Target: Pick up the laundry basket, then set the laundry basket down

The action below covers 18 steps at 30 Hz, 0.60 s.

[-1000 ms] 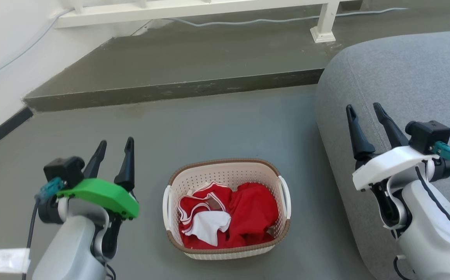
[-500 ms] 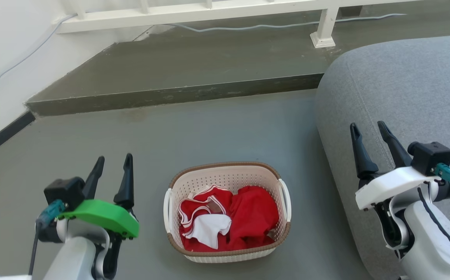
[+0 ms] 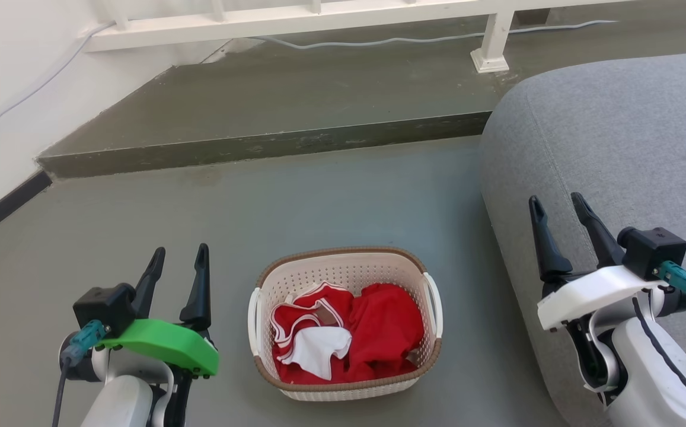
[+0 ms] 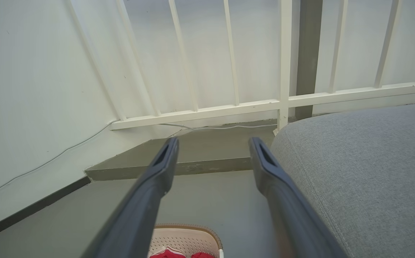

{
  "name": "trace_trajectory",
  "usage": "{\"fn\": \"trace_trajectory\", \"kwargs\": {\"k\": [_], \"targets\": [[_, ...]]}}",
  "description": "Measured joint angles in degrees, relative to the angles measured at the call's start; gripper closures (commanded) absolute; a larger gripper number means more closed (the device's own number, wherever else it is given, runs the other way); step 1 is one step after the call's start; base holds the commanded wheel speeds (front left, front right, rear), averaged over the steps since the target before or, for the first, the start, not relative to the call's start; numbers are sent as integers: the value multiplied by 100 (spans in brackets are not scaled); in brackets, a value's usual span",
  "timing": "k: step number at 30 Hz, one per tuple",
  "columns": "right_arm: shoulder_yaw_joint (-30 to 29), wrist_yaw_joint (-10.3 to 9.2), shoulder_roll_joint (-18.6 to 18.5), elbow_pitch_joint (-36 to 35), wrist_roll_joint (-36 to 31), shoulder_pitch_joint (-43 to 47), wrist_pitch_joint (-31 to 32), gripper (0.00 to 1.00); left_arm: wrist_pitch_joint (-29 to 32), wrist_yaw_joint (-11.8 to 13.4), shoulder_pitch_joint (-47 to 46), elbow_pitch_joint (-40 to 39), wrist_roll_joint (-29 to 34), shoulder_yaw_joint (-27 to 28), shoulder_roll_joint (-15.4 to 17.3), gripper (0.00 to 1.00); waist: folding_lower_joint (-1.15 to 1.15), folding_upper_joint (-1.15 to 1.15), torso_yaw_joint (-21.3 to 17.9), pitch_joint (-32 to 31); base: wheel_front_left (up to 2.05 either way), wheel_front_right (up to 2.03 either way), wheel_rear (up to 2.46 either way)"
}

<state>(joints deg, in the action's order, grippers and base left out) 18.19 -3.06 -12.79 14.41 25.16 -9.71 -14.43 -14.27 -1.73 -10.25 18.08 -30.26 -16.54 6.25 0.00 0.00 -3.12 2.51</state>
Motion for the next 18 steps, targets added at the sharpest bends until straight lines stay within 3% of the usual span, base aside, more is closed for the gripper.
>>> {"fn": "trace_trajectory", "kwargs": {"k": [18], "targets": [[-123,55,31,-105,-103,203,0,0,0,-32,187,-235,232,177,-132,0,0,0,11,24,0,0,0]]}}
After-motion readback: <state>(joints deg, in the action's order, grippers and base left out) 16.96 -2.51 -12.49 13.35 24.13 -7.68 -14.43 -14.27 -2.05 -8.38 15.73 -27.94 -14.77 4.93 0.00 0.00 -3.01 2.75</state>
